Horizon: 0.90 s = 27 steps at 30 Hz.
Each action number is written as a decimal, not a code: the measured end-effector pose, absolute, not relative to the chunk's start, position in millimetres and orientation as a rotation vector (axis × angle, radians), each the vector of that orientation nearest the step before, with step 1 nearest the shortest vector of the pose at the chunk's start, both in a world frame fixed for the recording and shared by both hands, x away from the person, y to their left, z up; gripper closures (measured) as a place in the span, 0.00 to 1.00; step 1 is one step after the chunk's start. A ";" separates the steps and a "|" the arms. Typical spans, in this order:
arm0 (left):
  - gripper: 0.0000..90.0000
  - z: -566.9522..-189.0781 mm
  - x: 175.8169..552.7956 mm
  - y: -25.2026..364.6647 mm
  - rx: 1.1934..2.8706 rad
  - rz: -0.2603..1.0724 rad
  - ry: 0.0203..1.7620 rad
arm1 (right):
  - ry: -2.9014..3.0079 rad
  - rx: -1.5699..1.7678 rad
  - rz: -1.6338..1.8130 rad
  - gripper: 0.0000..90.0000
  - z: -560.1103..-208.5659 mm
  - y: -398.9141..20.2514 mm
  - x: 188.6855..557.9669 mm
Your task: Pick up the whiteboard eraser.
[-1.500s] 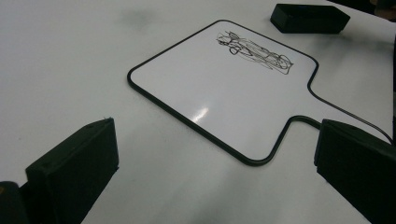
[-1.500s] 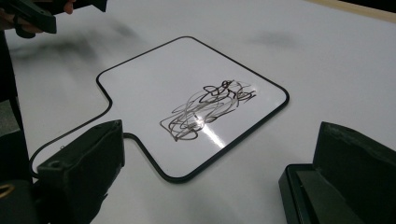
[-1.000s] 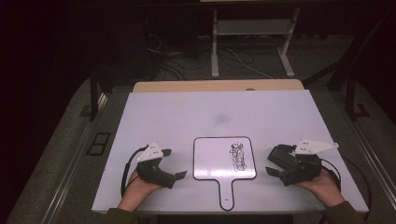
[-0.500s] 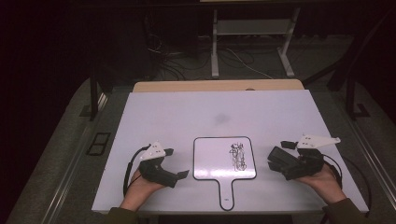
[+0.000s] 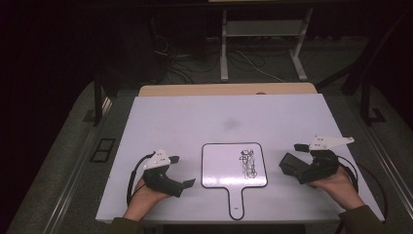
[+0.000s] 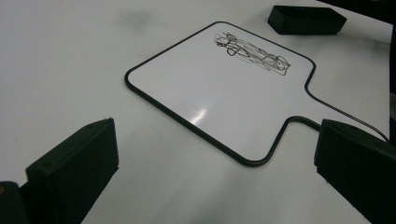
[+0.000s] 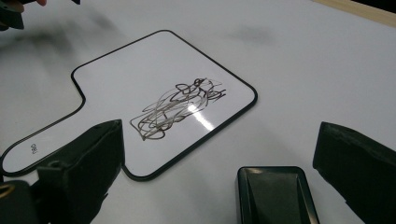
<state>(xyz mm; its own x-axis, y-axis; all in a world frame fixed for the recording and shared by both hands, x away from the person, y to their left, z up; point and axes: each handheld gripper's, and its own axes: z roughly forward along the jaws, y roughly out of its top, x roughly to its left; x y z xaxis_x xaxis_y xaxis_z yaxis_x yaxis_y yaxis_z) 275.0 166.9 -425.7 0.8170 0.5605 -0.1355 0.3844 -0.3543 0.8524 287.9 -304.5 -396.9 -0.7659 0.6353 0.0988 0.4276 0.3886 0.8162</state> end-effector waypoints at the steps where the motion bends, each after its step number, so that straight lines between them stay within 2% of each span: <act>1: 0.00 -425.9 275.3 166.8 1.986 0.218 0.705 | 2.421 0.944 1.317 0.01 -396.9 -304.7 289.1; 27: 0.00 -428.4 275.2 168.8 1.999 0.217 0.710 | 2.485 0.978 1.107 0.01 -412.1 -321.3 293.5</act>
<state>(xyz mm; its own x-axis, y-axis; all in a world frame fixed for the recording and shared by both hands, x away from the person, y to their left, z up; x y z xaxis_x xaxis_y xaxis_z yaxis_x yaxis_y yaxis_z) 275.2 168.8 -428.4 0.8144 0.5643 -0.1355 0.3918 -0.3624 0.8457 293.5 -321.3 -412.1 -0.7435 0.6674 0.0416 0.4773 0.4861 0.7321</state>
